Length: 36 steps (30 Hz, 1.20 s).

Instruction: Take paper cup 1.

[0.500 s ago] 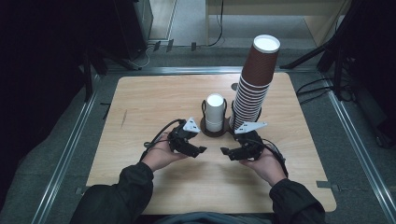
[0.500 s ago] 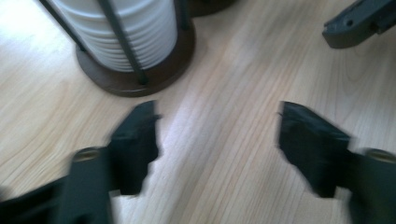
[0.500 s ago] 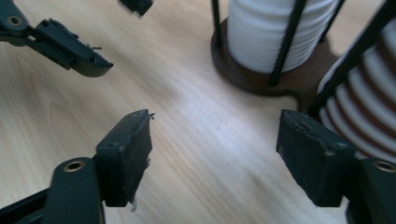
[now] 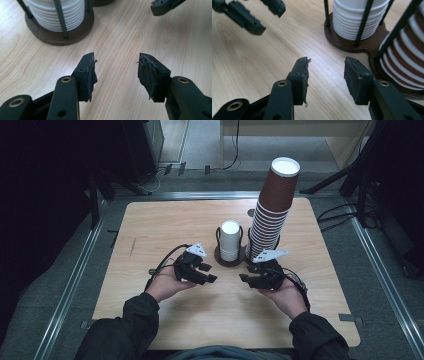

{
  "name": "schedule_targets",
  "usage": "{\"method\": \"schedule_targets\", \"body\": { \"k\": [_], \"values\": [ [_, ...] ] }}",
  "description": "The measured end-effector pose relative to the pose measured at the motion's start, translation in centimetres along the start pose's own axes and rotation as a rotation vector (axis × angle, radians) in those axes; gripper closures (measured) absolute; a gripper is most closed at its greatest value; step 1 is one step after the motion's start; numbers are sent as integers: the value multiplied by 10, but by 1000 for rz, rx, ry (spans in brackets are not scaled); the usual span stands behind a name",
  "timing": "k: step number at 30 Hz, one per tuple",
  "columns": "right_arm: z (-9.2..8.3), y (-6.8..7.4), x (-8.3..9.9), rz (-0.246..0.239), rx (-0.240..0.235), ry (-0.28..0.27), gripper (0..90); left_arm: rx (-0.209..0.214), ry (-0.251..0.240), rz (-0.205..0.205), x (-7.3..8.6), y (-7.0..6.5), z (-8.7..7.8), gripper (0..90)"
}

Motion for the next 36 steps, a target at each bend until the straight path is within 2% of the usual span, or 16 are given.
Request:
{"method": "schedule_targets", "body": {
  "k": [3,7,11,13,15,17,20,21,23,27,30,31,32,35,36],
  "values": [
    [2,3,2,-4,-12,11,572,-12,-9,4,1,1,-2,478],
    [5,7,3,-7,-31,33,643,-15,-20,7,1,3,-5,477],
    [10,6,2,-1,-18,36,686,-13,-50,9,-3,9,-7,477],
    [13,6,1,8,-21,35,705,-6,-63,-4,-3,13,-8,478],
    [15,7,0,15,-29,41,722,-16,-58,-3,-2,15,-10,492],
    [17,7,-4,24,-53,30,724,-27,-73,-6,-2,17,-15,499],
    [18,5,-7,27,-38,15,756,-26,-64,12,-5,18,-20,499],
    [19,5,-7,26,-30,13,770,-33,-59,25,-7,19,-22,466],
    [20,4,-8,26,-13,4,790,-48,-65,19,-12,22,-24,410],
    [23,5,-12,38,7,-17,841,-33,-81,4,-24,24,-31,392],
    [27,5,-15,58,14,-21,877,-28,-63,3,-34,24,-37,342],
    [27,5,-16,64,18,-27,881,-35,-52,12,-37,24,-39,326],
    [28,5,-17,70,20,-32,891,-58,-55,21,-41,25,-42,310],
    [28,2,-21,82,50,-56,898,-51,-70,28,-55,26,-49,291],
    [28,2,-23,93,52,-64,899,-61,-64,37,-59,28,-51,289]
  ]
}}
Point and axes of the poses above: each handheld gripper's, and its own axes: z roughly forward along the jaws, x roughly out of its underside, y roughly to its left, the point moved 10 cm from there along z, roughly forward along the jaws, and after that the axes turned 14 degrees about y, right-handed, at the moved point
